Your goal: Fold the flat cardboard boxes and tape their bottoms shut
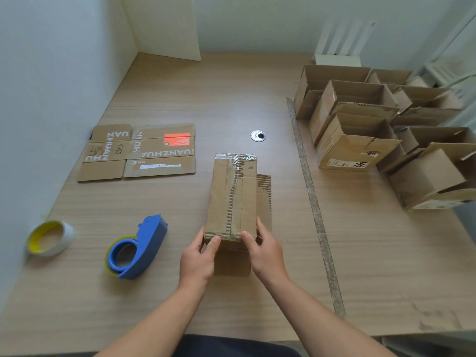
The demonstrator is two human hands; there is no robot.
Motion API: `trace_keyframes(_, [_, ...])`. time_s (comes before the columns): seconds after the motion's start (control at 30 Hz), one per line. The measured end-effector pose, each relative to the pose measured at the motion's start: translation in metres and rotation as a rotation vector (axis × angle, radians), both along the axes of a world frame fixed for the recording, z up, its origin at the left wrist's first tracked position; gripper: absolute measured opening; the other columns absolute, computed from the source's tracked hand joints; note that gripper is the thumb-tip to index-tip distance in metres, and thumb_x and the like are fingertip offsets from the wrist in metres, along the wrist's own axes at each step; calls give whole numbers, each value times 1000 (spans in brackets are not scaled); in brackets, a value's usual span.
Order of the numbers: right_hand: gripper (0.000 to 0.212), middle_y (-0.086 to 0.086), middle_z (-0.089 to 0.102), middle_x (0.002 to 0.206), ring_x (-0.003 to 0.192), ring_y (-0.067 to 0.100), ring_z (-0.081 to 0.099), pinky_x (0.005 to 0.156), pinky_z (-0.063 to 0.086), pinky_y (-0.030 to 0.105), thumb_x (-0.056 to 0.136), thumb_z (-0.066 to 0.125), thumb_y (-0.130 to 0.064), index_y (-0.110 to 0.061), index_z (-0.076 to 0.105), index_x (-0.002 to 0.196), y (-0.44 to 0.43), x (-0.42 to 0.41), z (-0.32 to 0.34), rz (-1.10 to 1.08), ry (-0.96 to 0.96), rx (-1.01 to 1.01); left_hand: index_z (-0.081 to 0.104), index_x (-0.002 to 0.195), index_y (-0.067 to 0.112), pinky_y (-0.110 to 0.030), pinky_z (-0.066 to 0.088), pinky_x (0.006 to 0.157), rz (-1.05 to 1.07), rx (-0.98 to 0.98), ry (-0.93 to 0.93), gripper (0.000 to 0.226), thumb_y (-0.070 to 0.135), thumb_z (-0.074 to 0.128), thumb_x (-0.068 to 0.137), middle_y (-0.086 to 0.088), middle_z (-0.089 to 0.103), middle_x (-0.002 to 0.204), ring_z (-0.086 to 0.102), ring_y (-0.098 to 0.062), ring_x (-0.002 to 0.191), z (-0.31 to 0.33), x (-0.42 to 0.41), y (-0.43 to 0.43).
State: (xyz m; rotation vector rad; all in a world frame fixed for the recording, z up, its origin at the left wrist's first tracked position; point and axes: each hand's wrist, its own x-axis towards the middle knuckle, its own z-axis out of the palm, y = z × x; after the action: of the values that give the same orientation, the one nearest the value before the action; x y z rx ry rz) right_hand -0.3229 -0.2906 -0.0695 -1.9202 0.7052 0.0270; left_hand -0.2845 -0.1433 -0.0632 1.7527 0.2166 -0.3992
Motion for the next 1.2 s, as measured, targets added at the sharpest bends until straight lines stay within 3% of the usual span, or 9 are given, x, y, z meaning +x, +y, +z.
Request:
trace_keyframes(0.17, [75, 5, 52, 141, 135, 23, 45, 109, 35, 29, 94, 60, -51, -18, 32, 155, 7, 1, -1, 3, 47, -47, 61, 132, 31, -23, 45, 91, -76, 236, -61, 41, 39, 65, 93, 18, 69, 111, 62, -4, 105, 5, 5, -3])
trace_keyframes(0.3, [73, 8, 55, 138, 131, 22, 49, 105, 36, 27, 95, 61, -45, -17, 32, 155, 8, 4, -2, -24, 33, -29, 69, 118, 26, -1, 36, 69, -83, 322, -117, 26, 36, 64, 94, 17, 70, 97, 59, 4, 83, 12, 6, -3])
trace_keyframes(0.37, [70, 5, 55, 142, 131, 18, 49, 106, 37, 26, 97, 60, -42, -17, 32, 155, 6, 4, -3, -38, 24, 7, 72, 112, 24, -5, 36, 66, -70, 343, -117, 22, 33, 62, 95, 11, 73, 95, 61, -2, 82, 13, 6, -3])
trace_keyframes(0.57, [58, -3, 51, 147, 136, 10, 45, 109, 33, 19, 101, 56, -31, -19, 36, 153, 0, 4, -2, -48, 3, 130, 76, 110, 17, -32, 52, 85, 79, 278, -8, 26, 31, 58, 97, -9, 75, 101, 68, -26, 101, 4, 7, -2])
trace_keyframes(0.67, [54, -4, 49, 148, 137, 9, 44, 114, 32, 23, 101, 55, -30, -20, 38, 152, -3, 5, -4, -57, -5, 179, 77, 79, 30, -46, 59, 81, 157, 168, 63, 25, 29, 60, 97, 2, 70, 72, 66, -19, 70, 5, 12, 1])
trace_keyframes(0.73, [53, -5, 50, 148, 136, 10, 45, 117, 33, 31, 101, 56, -31, -22, 39, 151, -5, 7, -7, -65, -4, 222, 72, 69, 28, -48, 58, 75, 172, 123, 124, 31, 26, 60, 98, 0, 63, 68, 60, -9, 53, 6, 14, 1])
trace_keyframes(0.8, [52, -6, 51, 146, 135, 9, 46, 117, 35, 33, 101, 56, -31, -25, 42, 150, -7, 7, -9, -70, 3, 257, 76, 82, 23, -50, 58, 77, 202, 48, 180, 23, 24, 60, 98, -2, 66, 78, 62, 1, 52, 7, 14, 1])
trace_keyframes(1.0, [51, -8, 52, 145, 128, 9, 52, 115, 38, 35, 99, 61, -28, -26, 45, 147, -16, 8, -9, -78, 19, 416, 74, 98, 22, -39, 61, 73, 242, -46, 228, 18, 28, 57, 100, 6, 71, 99, 62, -6, 86, 13, 11, -2])
trace_keyframes(1.2, [56, -9, 58, 140, 124, 8, 57, 112, 43, 39, 95, 64, -30, -25, 45, 147, -18, 9, -8, -54, 15, 457, 68, 97, 34, -42, 57, 87, 105, 0, 175, 13, 33, 56, 100, 27, 65, 76, 56, 0, 79, 18, 9, 1])
